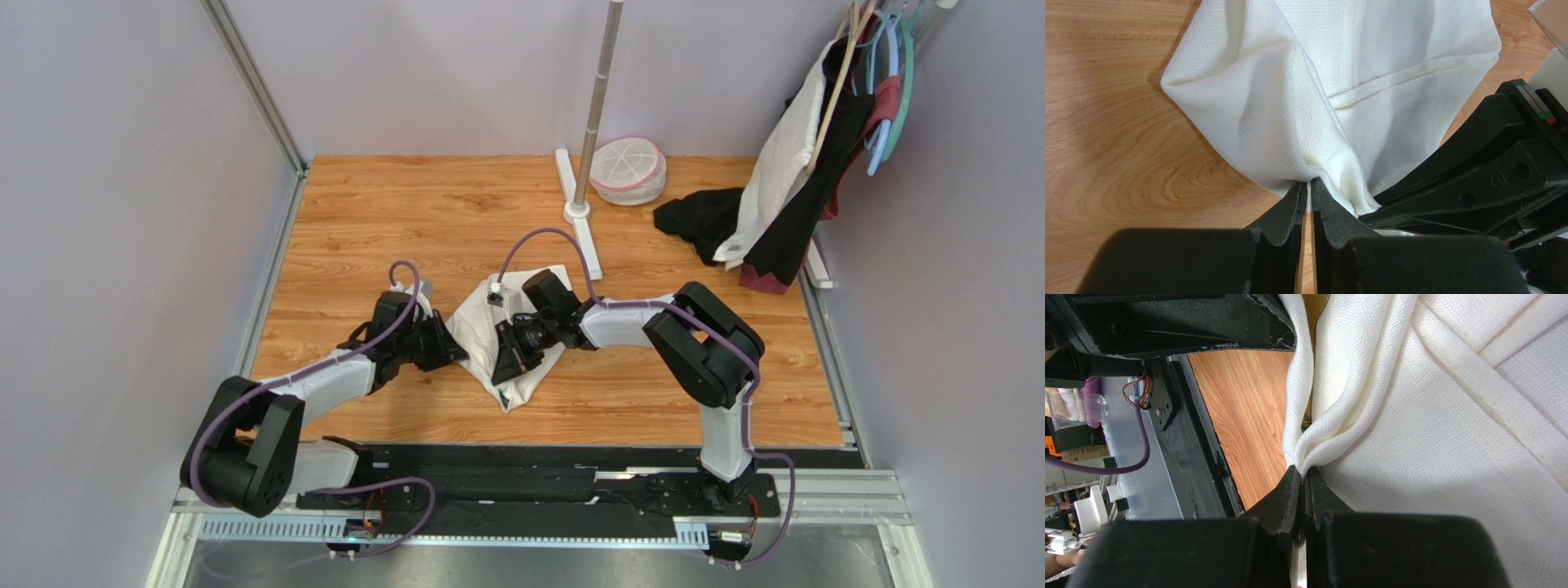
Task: Fold the napkin, place the utensils inside, and roll it up
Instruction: Roll the napkin with the utensil
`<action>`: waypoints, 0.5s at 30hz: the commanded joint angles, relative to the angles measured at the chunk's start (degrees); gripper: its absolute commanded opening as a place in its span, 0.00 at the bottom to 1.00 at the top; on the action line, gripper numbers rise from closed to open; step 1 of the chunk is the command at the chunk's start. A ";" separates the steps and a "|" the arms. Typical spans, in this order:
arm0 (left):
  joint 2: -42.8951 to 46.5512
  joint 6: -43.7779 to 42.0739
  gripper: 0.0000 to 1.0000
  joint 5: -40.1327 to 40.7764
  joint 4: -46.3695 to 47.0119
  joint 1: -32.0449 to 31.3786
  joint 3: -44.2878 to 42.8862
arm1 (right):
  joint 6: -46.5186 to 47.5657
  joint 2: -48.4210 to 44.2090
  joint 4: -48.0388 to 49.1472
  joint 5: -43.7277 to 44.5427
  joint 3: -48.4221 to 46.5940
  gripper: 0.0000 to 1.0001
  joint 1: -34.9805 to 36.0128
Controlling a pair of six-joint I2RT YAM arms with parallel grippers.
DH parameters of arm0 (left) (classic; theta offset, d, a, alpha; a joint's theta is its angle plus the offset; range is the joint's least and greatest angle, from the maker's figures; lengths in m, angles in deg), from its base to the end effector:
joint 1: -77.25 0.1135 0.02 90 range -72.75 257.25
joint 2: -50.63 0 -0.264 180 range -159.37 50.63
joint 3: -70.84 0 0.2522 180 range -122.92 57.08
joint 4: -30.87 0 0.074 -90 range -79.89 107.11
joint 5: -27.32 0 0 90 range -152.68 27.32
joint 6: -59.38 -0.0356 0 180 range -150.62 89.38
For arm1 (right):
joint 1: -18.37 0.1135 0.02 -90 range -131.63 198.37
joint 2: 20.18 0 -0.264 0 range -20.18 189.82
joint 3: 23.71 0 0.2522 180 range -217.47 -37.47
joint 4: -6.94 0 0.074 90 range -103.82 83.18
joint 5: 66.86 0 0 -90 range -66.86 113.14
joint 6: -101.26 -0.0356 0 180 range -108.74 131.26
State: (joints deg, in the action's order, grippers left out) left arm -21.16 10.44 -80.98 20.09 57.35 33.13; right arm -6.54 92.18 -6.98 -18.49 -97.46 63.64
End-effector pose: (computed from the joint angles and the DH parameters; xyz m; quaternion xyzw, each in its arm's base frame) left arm 0.2057 -0.0863 0.1469 -0.1074 0.9074 -0.3188 0.2521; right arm 0.2497 0.2857 0.1204 -0.3210 0.8328 0.4439 0.0799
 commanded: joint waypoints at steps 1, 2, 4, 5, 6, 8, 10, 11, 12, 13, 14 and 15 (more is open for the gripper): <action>-2.29 0.16 0.13 -1.29 5.80 -0.23 -1.46 | 3.12 5.24 -6.25 10.51 1.80 0.00 0.34; -2.56 0.51 0.13 -1.47 6.33 -0.23 -1.46 | 3.04 5.24 -6.34 10.51 1.72 0.00 0.16; -2.83 0.69 0.13 -1.65 7.73 -0.23 -1.46 | 3.12 5.59 -6.43 10.51 1.54 0.00 0.34; -3.00 0.78 0.13 -1.47 8.09 -0.23 -1.54 | 3.12 5.68 -6.43 10.51 1.54 0.00 0.34; -3.09 0.78 0.13 -1.47 8.61 -0.23 -1.54 | 3.21 5.68 -6.51 10.51 1.45 0.00 0.34; -3.36 0.95 0.13 -1.64 9.23 -0.23 -1.72 | 3.21 5.77 -6.52 10.51 1.28 0.00 0.34; -3.97 1.04 0.13 -1.65 10.11 -0.23 -1.72 | 3.21 5.86 -6.60 10.51 1.28 0.00 0.34; -4.41 1.04 0.13 -1.47 10.37 -0.23 -1.72 | 3.13 5.86 -6.60 10.51 1.28 0.00 0.34; -4.93 0.87 0.13 -1.12 10.72 -0.23 -1.72 | 3.21 5.94 -6.60 10.51 1.28 0.00 0.43; -6.33 0.78 0.13 -1.03 11.08 -0.23 -1.72 | 3.13 5.95 -6.69 10.51 1.28 0.00 0.34; -7.22 0.78 0.13 -1.20 11.34 -0.23 -1.63 | 3.21 5.95 -6.69 10.43 1.19 0.00 0.34; -8.09 0.86 0.13 -1.47 11.86 -0.23 -1.72 | 3.13 5.86 -6.87 10.43 1.19 0.00 0.34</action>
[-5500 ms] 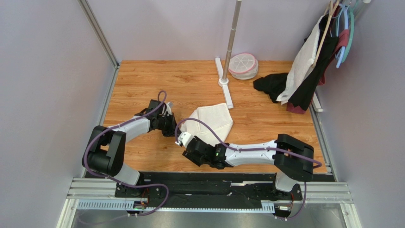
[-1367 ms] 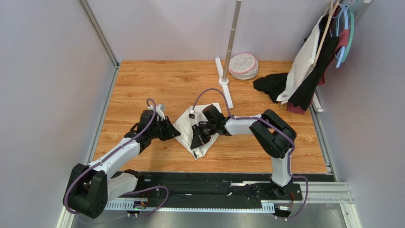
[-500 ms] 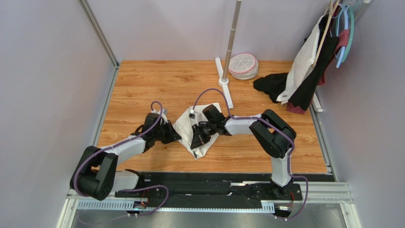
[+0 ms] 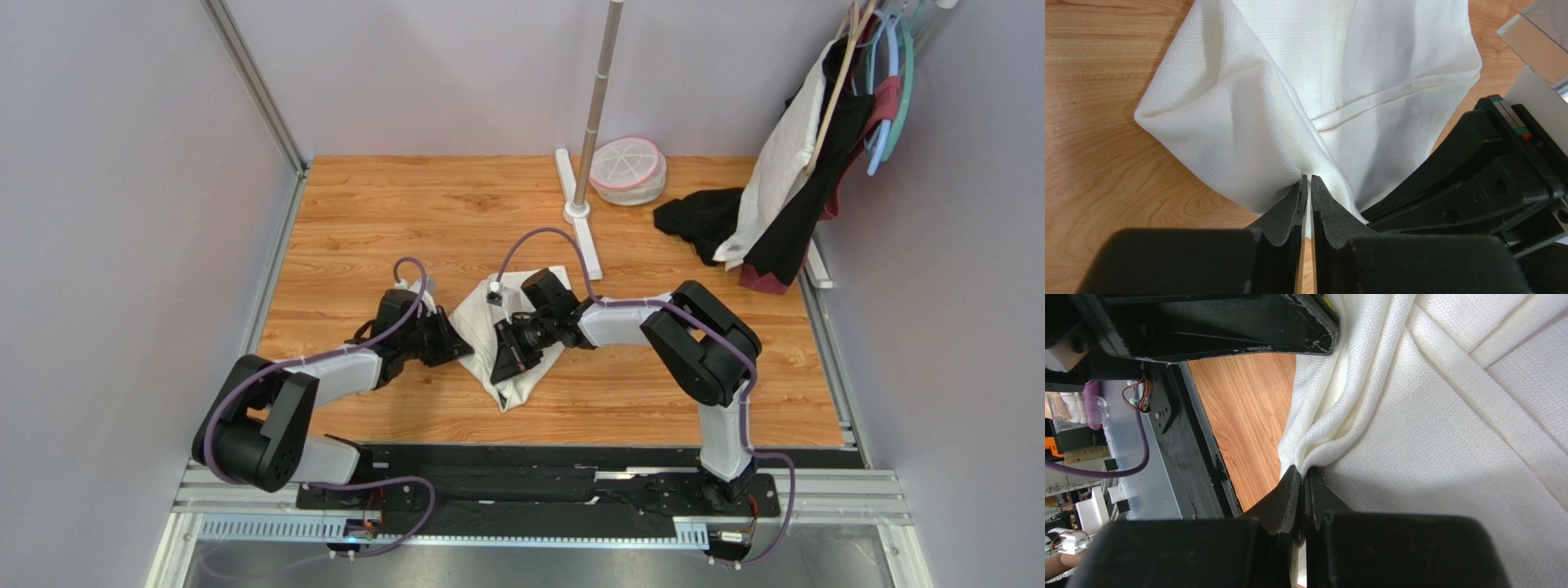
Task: Fold the napkin, place the utensils inside, and roll it up
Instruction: Roll the napkin with the utensil
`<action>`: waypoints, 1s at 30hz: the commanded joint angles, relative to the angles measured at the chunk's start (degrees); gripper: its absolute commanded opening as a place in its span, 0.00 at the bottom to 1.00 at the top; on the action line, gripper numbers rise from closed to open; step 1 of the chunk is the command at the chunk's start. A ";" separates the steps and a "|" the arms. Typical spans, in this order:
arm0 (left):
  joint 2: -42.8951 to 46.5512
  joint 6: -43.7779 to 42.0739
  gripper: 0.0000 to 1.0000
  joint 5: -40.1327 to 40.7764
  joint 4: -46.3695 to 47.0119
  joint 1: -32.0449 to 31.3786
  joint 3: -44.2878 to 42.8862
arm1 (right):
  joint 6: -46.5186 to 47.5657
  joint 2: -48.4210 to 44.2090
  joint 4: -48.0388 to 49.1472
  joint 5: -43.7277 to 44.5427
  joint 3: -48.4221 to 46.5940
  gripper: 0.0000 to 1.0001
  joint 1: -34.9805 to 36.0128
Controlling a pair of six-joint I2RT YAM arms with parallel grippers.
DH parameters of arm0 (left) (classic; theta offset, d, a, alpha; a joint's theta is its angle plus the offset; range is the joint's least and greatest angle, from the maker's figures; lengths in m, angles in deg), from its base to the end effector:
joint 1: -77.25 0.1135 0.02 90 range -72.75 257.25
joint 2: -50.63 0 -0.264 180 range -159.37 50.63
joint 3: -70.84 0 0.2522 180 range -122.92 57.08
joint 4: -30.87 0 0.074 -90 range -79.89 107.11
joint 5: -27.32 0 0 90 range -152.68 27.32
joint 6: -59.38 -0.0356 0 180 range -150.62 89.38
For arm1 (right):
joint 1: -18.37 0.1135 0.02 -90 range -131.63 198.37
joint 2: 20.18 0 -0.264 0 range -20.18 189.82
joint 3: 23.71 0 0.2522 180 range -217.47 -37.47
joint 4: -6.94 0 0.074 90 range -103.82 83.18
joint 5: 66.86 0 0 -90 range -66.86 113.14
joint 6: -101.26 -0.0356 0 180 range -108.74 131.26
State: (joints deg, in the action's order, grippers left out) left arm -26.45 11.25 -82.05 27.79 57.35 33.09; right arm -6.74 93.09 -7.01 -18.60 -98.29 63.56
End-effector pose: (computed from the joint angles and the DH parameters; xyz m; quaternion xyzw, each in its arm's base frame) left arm 0.2174 -0.0913 0.1384 -0.1052 0.8984 -0.3363 0.2623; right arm 0.2525 0.2878 0.1184 -0.3190 0.8335 0.4442 0.0781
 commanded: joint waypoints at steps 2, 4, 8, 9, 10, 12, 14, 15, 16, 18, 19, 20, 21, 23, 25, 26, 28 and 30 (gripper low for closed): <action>-5.35 0.41 0.12 -1.63 4.79 -0.23 -1.50 | 3.50 4.16 -7.11 10.53 1.93 0.00 0.43; -6.85 0.50 0.12 -2.33 5.41 -0.23 -0.80 | 3.32 3.01 -7.63 10.97 2.11 0.01 0.43; -7.65 0.32 0.11 -1.81 5.67 -0.23 0.61 | 3.41 -1.38 -10.53 11.32 1.23 0.36 0.51; -7.56 0.23 0.11 -1.37 5.06 -0.23 0.70 | 3.58 -4.17 -11.84 11.76 0.53 0.39 0.51; -7.73 -0.12 0.11 -1.19 4.79 -0.23 0.78 | 3.59 -5.42 -12.46 12.20 0.18 0.43 0.51; -8.00 -0.38 0.11 -1.10 4.18 -0.23 0.78 | 4.20 -8.23 -14.39 14.12 -0.44 0.47 0.60; -8.44 -0.56 0.11 -1.28 4.18 -0.23 0.61 | 4.90 -12.10 -15.63 16.50 -1.23 0.48 1.48; -8.96 -0.56 0.11 -1.37 4.09 -0.23 0.61 | 6.21 -13.24 -16.77 20.43 -1.23 0.49 2.09; -9.23 -0.56 0.11 -1.45 4.09 -0.23 0.44 | 7.00 -15.60 -17.30 22.99 -1.06 0.49 4.18; -10.10 -0.56 0.11 -1.72 4.09 -0.23 0.08 | 9.20 -17.81 -18.79 32.27 -0.53 0.50 7.35; -10.46 -0.47 0.11 -1.80 4.09 -0.23 -0.01 | 9.65 -19.48 -19.06 35.38 -0.27 0.49 10.85; -10.81 -0.47 0.11 -1.89 4.18 -0.23 -0.09 | 9.91 -20.36 -19.06 38.28 0.43 0.49 12.62; -11.16 -0.38 0.11 -2.24 4.35 -0.23 -0.09 | 10.09 -21.07 -18.80 43.53 0.78 0.49 14.21; -11.43 -0.21 0.10 -2.42 4.61 -0.23 -0.01 | 10.35 -22.21 -17.49 45.42 1.75 0.50 18.08; -11.52 -0.12 0.10 -2.60 4.79 -0.23 0.17 | 10.70 -21.52 -17.30 46.22 1.49 0.49 20.45; -11.43 -0.21 0.10 -2.51 4.70 -0.23 0.08 | 10.79 -20.04 -17.83 46.57 0.71 0.49 20.99; -11.25 -0.29 0.10 -2.60 4.53 -0.23 0.08 | 11.58 -17.75 -18.71 47.88 -0.35 0.48 22.48; -10.99 -0.56 0.10 -2.51 4.09 -0.23 0.08 | 11.93 -15.11 -19.59 48.67 -1.84 0.46 23.27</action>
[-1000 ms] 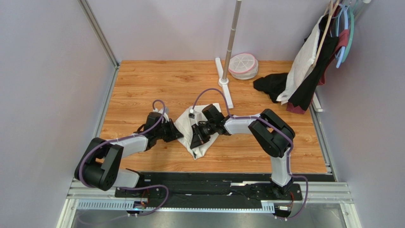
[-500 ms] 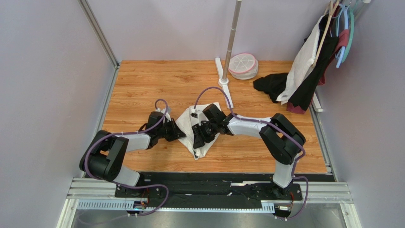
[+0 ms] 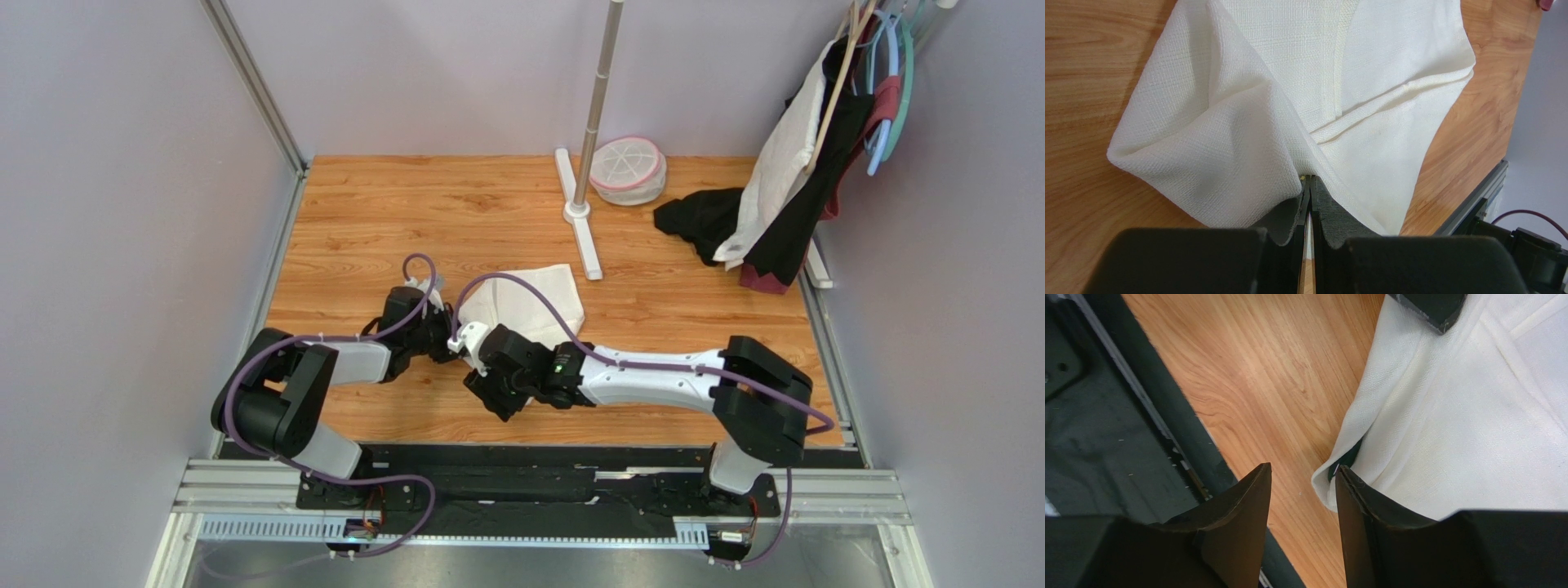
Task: Fold the napkin, place the utensils inside, and roll it up
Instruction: Roll the napkin with the utensil
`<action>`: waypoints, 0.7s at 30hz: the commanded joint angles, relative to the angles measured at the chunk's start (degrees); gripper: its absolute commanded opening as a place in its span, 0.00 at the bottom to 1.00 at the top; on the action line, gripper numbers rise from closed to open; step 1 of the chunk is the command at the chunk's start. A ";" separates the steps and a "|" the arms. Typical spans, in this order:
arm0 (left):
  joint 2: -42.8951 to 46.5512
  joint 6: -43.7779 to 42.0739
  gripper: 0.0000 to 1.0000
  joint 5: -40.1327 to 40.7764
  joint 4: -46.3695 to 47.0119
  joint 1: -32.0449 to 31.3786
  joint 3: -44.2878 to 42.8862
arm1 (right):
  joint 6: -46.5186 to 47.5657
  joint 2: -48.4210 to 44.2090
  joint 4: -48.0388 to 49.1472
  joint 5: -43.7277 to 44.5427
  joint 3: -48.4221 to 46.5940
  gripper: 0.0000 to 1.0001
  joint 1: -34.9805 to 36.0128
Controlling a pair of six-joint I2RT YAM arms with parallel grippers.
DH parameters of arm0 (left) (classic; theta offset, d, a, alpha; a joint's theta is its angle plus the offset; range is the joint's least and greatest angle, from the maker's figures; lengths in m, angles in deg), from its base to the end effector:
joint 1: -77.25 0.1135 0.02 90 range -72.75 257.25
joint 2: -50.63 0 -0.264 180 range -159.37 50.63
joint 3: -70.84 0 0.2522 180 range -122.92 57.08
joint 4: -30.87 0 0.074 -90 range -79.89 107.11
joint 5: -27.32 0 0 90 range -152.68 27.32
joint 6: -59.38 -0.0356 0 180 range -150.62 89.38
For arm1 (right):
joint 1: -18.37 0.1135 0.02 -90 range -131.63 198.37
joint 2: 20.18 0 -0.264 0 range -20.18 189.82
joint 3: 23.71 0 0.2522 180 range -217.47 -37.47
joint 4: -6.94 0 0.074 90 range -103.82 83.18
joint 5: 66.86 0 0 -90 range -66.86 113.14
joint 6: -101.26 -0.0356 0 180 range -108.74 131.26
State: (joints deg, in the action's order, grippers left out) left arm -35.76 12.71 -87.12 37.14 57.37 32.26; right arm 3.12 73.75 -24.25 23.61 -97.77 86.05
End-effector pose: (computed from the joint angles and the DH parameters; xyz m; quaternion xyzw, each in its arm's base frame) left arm 0.2323 -0.0997 0.1196 -0.0961 0.8903 -0.3746 0.2405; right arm 0.1310 0.3183 0.2059 -0.4669 0.8191 0.2017 0.2654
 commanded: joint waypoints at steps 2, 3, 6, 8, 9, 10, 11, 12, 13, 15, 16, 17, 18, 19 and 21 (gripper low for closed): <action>-1.59 -2.28 0.10 2.74 -5.70 -0.25 0.91 | 2.16 5.38 -2.69 7.09 -2.90 0.45 1.66; -1.41 -2.20 0.10 2.56 -5.88 -0.25 0.91 | 1.99 6.60 -3.13 7.44 -3.77 0.44 1.84; -1.06 -2.20 0.10 2.65 -5.97 -0.25 1.00 | 1.99 8.11 -3.75 8.75 -4.13 0.42 2.19; -0.89 -2.20 0.10 2.65 -6.14 -0.25 1.00 | 1.81 8.20 -3.75 8.93 -4.13 0.40 2.37; -0.71 -2.29 0.10 2.56 -6.23 -0.25 1.00 | 1.73 8.20 -3.84 9.11 -4.13 0.40 2.46; -0.62 -2.37 0.10 2.56 -6.41 -0.25 0.91 | 1.64 8.02 -4.10 9.28 -4.13 0.37 2.80; -0.62 -2.46 0.10 2.56 -6.76 -0.25 0.83 | 1.72 7.94 -4.36 9.81 -4.13 0.36 3.16; -0.36 -2.55 0.10 2.65 -6.93 -0.25 0.74 | 1.73 8.11 -4.63 10.86 -4.13 0.36 3.86; -0.36 -2.64 0.10 2.65 -6.94 -0.25 0.74 | 1.73 8.46 -4.80 11.48 -4.31 0.35 4.12; -0.36 -2.81 0.10 2.74 -7.11 -0.33 0.65 | 1.46 8.72 -5.07 13.58 -4.22 0.33 5.00; -0.45 -2.81 0.10 2.74 -7.20 -0.34 0.65 | 1.38 8.99 -4.98 14.29 -4.22 0.31 5.27; -0.53 -2.81 0.10 2.74 -7.20 -0.25 0.56 | 1.11 9.51 -5.50 15.17 -4.48 0.30 5.53; -0.62 -2.81 0.10 2.65 -7.20 -0.25 0.56 | 1.02 9.78 -5.77 17.96 -4.66 0.29 6.40; -0.71 -2.81 0.10 2.74 -7.20 -0.25 0.47 | 1.02 9.95 -6.03 19.38 -4.75 0.27 6.85; -0.88 -2.90 0.10 2.56 -7.37 -0.16 0.39 | 0.94 9.96 -6.39 23.95 -4.75 0.26 8.16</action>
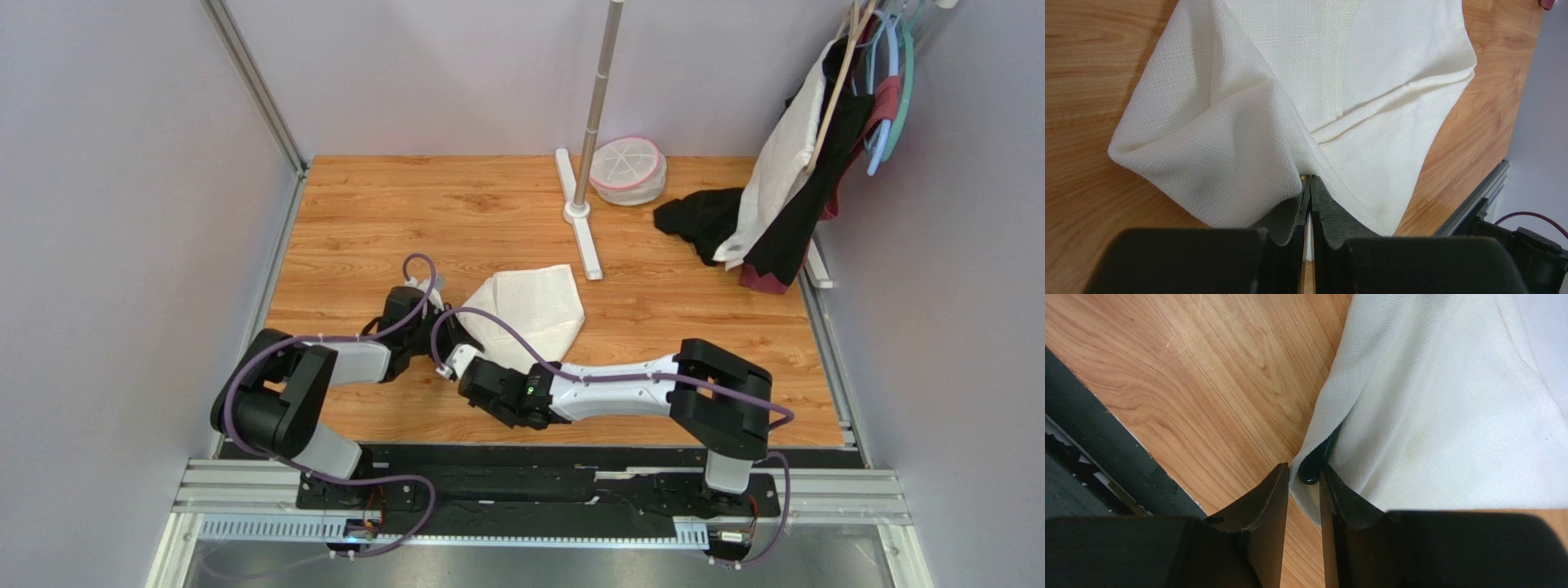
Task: Fold the napkin, place the utensils inside, and roll it up
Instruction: Roll the napkin with the utensil
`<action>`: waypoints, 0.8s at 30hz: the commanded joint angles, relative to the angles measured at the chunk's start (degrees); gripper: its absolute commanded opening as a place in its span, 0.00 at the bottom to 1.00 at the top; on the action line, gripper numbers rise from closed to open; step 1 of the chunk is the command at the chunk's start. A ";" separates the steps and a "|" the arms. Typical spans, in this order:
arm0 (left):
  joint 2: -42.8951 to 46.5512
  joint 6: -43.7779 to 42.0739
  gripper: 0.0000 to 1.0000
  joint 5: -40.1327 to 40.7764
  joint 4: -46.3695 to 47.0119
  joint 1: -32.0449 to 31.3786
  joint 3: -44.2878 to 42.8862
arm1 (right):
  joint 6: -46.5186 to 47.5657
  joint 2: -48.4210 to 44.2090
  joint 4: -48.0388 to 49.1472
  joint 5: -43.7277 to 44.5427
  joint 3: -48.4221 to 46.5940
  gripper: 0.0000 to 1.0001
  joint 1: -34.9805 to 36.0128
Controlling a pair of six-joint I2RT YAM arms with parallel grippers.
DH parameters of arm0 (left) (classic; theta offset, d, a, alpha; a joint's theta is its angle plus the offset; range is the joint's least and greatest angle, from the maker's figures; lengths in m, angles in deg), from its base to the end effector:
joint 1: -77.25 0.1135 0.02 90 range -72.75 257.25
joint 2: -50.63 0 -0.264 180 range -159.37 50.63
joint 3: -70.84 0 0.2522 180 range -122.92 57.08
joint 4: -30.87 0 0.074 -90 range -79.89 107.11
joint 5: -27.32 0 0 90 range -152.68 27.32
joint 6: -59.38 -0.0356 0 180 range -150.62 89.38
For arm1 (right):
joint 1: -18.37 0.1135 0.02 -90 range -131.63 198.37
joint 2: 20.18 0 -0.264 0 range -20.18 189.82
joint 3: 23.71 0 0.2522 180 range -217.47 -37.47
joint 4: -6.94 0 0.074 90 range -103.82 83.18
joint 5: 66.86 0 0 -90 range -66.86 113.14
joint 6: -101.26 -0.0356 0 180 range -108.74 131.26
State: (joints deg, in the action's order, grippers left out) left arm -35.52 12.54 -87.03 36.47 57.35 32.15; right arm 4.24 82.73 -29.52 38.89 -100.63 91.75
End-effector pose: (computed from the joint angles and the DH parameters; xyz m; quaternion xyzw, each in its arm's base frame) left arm 0.2320 -0.0996 0.1201 -0.0957 0.8915 -0.3726 0.2391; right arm 0.1110 0.3381 0.1643 -0.4992 0.8231 0.0506 0.2660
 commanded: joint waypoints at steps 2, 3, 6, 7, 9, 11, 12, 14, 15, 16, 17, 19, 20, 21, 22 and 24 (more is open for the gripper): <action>-1.30 -2.73 0.10 2.39 -6.70 -0.23 0.41 | -0.27 0.19 -0.60 11.39 -1.62 0.26 3.16; -1.30 -2.64 0.10 2.39 -6.61 -0.23 0.41 | -0.44 0.01 -0.24 12.11 -1.18 0.26 3.69; -1.56 -2.64 0.10 2.21 -6.61 -0.23 0.23 | -0.09 -0.52 0.72 14.75 -0.83 0.24 4.83; -1.57 -2.64 0.10 2.21 -6.52 -0.23 0.14 | 0.08 -0.52 0.90 15.27 -0.92 0.24 5.10; -1.74 -2.64 0.10 1.95 -6.52 -0.23 0.05 | 0.52 -0.43 0.90 15.80 -1.27 0.23 5.89; -1.83 -2.64 0.10 1.86 -6.61 -0.23 -0.03 | 0.78 -0.17 0.99 15.81 -1.44 0.18 6.24; -1.92 -2.64 0.10 1.95 -6.61 -0.23 -0.03 | 0.79 0.00 0.99 15.63 -1.44 0.17 6.51; -1.92 -2.73 0.10 1.77 -6.52 -0.23 0.05 | 0.87 0.53 0.90 15.11 -1.71 0.16 6.68; -1.92 -2.73 0.10 1.77 -6.52 -0.23 0.05 | 0.96 0.62 0.90 14.84 -1.62 0.16 6.86; -2.00 -2.73 0.10 1.77 -6.61 -0.23 0.05 | 0.88 0.80 0.99 14.58 -1.62 0.16 6.86; -1.92 -2.73 0.10 1.68 -6.61 -0.23 0.05 | 0.87 0.88 0.99 14.05 -1.62 0.16 6.86; -2.00 -2.81 0.10 1.60 -6.61 -0.23 0.05 | 0.79 1.15 1.25 13.35 -1.71 0.17 6.86; -2.01 -2.81 0.10 1.68 -6.70 -0.23 0.05 | 0.79 1.24 1.25 12.56 -1.79 0.17 6.86; -2.09 -2.81 0.10 1.60 -6.61 -0.23 -0.03 | 0.70 1.32 1.43 12.29 -1.80 0.17 6.86; -2.09 -2.81 0.10 1.60 -6.61 -0.23 -0.03 | 0.70 1.41 1.43 11.94 -1.88 0.18 6.86; -2.09 -2.81 0.10 1.60 -6.61 -0.23 -0.03 | 0.70 2.46 1.34 11.85 -2.23 0.18 6.86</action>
State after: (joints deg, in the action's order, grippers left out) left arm -35.74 12.49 -87.25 35.70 57.37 31.60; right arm 4.70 83.91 -29.93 51.19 -100.83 98.24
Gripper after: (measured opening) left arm 0.105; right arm 0.176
